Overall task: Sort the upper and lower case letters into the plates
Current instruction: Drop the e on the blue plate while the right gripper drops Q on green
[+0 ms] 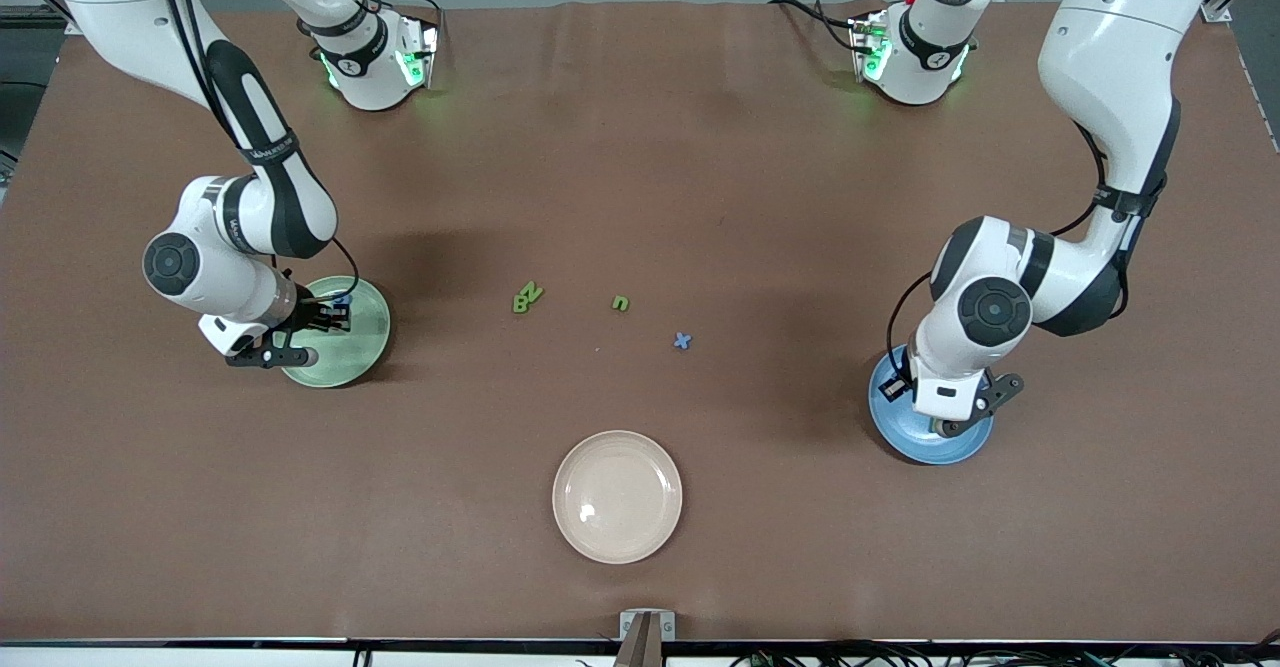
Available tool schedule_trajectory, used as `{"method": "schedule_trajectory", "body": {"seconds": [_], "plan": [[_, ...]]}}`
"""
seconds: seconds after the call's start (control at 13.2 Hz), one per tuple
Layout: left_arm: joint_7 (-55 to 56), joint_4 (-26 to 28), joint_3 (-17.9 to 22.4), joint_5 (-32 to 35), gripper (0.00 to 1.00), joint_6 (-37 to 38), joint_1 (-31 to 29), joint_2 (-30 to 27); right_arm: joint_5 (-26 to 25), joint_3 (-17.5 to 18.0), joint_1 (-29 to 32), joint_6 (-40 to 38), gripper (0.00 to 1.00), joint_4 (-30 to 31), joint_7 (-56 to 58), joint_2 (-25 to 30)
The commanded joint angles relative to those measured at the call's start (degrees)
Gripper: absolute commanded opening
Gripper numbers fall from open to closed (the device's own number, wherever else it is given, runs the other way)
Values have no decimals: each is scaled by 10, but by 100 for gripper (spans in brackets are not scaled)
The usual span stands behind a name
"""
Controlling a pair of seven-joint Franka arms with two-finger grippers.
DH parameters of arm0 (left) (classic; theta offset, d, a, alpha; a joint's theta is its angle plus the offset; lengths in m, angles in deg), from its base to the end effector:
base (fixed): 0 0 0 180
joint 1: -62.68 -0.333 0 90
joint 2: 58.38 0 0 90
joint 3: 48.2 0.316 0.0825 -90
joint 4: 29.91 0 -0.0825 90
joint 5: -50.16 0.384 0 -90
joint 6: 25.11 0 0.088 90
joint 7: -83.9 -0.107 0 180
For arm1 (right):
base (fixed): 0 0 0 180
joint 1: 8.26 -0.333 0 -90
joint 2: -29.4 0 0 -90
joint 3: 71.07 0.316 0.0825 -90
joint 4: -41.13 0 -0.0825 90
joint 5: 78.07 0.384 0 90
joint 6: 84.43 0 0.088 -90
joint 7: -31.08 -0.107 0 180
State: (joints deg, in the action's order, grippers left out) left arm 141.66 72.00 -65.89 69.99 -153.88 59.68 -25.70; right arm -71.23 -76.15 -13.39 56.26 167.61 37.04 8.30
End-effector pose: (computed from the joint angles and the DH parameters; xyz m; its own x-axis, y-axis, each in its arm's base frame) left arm 0.6360 -0.1408 0.2432 0.8449 0.5337 0.0377 0.5344 -0.8384 -0.1070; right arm 0.5410 -0.0005 0.2022 0.9933 0.0145 -0.1146 0.0095 -0.9990 -0.0444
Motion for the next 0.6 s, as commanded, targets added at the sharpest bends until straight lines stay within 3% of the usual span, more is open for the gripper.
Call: {"method": "schedule_trajectory", "body": {"seconds": [0.0, 0.23, 0.3, 0.38, 0.45, 0.53], "plan": [[-53, 9, -6, 9, 17, -2, -34, -2, 6, 15, 3, 9, 4, 28, 5, 18], [-85, 22, -6, 10, 20, -15, -56, 3, 8, 17, -16, 8, 9, 28, 1, 18], [-85, 22, -5, 10, 20, -16, -56, 4, 8, 16, -24, 8, 29, 26, 1, 18], [-86, 22, -4, 11, 20, -17, -56, 5, 8, 16, -29, 8, 92, 26, 2, 18], [-87, 22, -4, 28, 21, -22, -59, 12, 8, 16, -30, 2, 100, 20, 1, 18], [-87, 22, -4, 48, 23, -36, -68, 20, 8, 16, -31, -1, 100, 14, 1, 18]]}}
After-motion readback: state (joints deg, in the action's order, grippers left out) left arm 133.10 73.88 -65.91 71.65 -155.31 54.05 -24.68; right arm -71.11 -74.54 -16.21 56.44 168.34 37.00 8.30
